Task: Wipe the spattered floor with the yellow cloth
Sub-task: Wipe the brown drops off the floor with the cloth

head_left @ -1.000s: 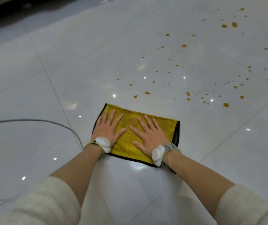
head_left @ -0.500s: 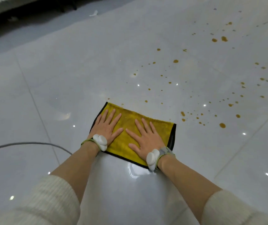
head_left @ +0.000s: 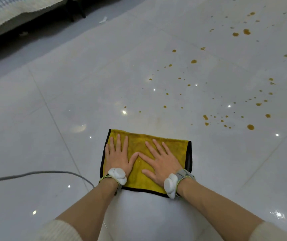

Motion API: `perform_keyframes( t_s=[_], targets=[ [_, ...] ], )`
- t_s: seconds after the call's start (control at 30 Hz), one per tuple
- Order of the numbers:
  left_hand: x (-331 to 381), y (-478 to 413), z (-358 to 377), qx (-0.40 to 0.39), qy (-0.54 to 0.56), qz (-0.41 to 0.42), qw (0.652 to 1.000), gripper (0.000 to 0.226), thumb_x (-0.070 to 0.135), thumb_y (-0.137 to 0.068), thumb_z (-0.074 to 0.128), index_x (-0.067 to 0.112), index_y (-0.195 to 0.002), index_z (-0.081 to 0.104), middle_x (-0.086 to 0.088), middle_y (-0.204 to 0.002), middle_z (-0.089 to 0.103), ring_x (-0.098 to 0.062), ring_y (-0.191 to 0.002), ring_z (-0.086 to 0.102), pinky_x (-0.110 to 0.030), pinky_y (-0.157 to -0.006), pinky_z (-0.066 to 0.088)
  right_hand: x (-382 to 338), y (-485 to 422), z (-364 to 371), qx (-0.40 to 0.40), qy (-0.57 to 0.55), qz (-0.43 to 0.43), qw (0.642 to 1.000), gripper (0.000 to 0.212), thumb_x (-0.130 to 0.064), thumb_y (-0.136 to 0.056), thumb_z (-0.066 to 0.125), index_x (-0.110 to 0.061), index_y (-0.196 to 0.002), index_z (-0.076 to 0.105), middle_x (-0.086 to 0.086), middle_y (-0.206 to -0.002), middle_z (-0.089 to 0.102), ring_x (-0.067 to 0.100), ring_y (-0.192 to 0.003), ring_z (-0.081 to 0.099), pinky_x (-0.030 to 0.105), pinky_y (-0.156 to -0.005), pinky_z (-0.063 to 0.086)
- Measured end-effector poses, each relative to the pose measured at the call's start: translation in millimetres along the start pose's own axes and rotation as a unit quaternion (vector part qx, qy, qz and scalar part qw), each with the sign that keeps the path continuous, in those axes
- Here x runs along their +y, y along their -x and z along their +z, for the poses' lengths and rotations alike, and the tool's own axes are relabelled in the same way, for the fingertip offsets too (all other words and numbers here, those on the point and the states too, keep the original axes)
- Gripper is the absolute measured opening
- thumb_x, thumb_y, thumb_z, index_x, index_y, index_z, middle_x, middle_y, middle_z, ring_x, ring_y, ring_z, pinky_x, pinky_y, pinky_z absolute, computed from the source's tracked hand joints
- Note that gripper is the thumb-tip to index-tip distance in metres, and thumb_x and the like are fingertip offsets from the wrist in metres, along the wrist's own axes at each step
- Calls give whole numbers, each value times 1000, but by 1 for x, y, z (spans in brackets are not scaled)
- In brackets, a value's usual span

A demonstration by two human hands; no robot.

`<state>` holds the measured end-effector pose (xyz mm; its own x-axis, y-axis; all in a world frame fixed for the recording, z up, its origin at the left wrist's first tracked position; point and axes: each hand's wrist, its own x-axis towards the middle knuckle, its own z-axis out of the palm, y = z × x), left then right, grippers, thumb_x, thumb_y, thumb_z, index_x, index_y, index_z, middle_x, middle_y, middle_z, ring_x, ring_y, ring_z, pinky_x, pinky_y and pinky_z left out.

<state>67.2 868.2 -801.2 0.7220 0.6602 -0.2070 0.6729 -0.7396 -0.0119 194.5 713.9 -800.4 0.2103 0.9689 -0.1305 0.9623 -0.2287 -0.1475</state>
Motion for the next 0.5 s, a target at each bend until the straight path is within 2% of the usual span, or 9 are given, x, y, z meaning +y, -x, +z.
perform_keyframes(
  t_s=[0.1,0.27,0.5],
  targets=[
    [-15,-38,-7,5,-7,42,999,96,78,-74,-21,28,-154,-3,-6,-164,-3,-30,-150,-6,-45,-121,3,3,-19,-3,4,-7,30,1000,67,-69,-91,13,-42,-150,-1,4,-162,-7,32,-147,-14,50,-116,-12],
    [-23,-122,-25,24,-7,95,995,98,80,-74,-19,31,-154,5,-3,-164,3,-28,-151,0,-45,-121,6,31,-77,-10,32,-14,83,996,66,-69,-91,14,-43,-151,6,4,-162,-1,31,-148,-8,50,-119,-4],
    [-24,-240,-46,40,-16,183,982,78,72,-88,12,32,-155,5,0,-164,0,-24,-151,-3,-44,-122,3,66,-154,-17,69,-2,195,978,67,-70,-89,10,-42,-150,10,4,-162,7,31,-149,-1,51,-119,2]
  ],
)
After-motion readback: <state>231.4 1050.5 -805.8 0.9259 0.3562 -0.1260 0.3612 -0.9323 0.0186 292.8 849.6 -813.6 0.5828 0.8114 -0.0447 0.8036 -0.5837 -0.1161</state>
